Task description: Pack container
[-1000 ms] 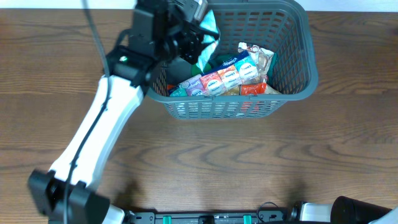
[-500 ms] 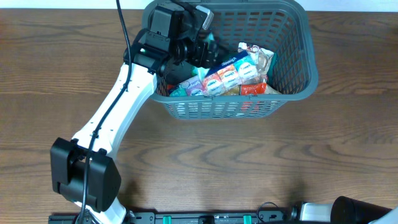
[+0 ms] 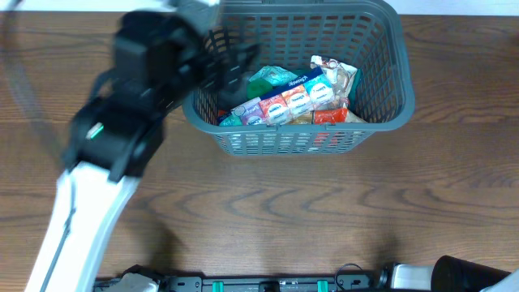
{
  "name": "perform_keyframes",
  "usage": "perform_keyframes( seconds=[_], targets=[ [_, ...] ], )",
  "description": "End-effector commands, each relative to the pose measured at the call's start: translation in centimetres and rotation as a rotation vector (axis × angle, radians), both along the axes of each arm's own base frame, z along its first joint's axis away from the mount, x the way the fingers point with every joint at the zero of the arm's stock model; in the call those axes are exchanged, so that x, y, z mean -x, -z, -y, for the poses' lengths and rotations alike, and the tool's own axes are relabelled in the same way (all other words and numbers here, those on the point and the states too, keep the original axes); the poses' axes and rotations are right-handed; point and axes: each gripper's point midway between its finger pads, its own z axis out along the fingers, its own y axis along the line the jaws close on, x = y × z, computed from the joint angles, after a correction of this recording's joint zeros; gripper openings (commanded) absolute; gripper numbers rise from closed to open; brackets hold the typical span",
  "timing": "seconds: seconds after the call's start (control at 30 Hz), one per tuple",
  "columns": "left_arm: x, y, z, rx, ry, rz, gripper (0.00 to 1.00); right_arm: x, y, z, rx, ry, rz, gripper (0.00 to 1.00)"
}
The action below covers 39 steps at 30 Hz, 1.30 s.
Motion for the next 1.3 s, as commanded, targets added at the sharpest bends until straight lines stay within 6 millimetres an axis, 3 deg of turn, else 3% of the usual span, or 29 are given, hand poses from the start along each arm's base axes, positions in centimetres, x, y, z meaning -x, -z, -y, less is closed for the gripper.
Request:
perform_keyframes(
  seconds=[0.0,0.1,0.2,0.4,0.57,0.67,1.0,1.27],
  targets=[
    [2.6,-0.4,-8.5,-0.145,-0.333,-0.013,0.98,0.2,0.0,0.4,-0.001,0.024,0.005,0.99],
    [6.4,1.0,-12.3,-0.23,-0.431,-0.104,0.98,0.2,0.0,0.4,-0.001,0.024,0.004,0.99],
    [9.9,2.8,-14.3,-0.292,-0.462,-0.211,0.99,0.2,0.0,0.4,-0.001,0.024,0.004,0.99],
    [15.5,6.7,-15.8,-0.392,-0.45,-0.44,0.99,0.2,0.0,0.4,-0.001,0.024,0.005,0.99],
    [18.8,9.1,-16.6,-0.428,-0.463,-0.584,0.99,0.2,0.0,0.4,-0.001,0.024,0.005,0.99],
    [19.5,9.8,-16.7,-0.423,-0.466,-0.579,0.99,0.2,0.0,0.4,-0.001,0.024,0.004,0.99],
    [18.8,11.4,-16.5,-0.385,-0.481,-0.539,0.99,0.2,0.0,0.4,-0.001,0.024,0.005,0.99],
    [16.2,13.8,-15.9,-0.37,-0.485,-0.51,0.99,-0.7,0.1,-0.3,-0.034,-0.025,0.031,0.99]
  ],
)
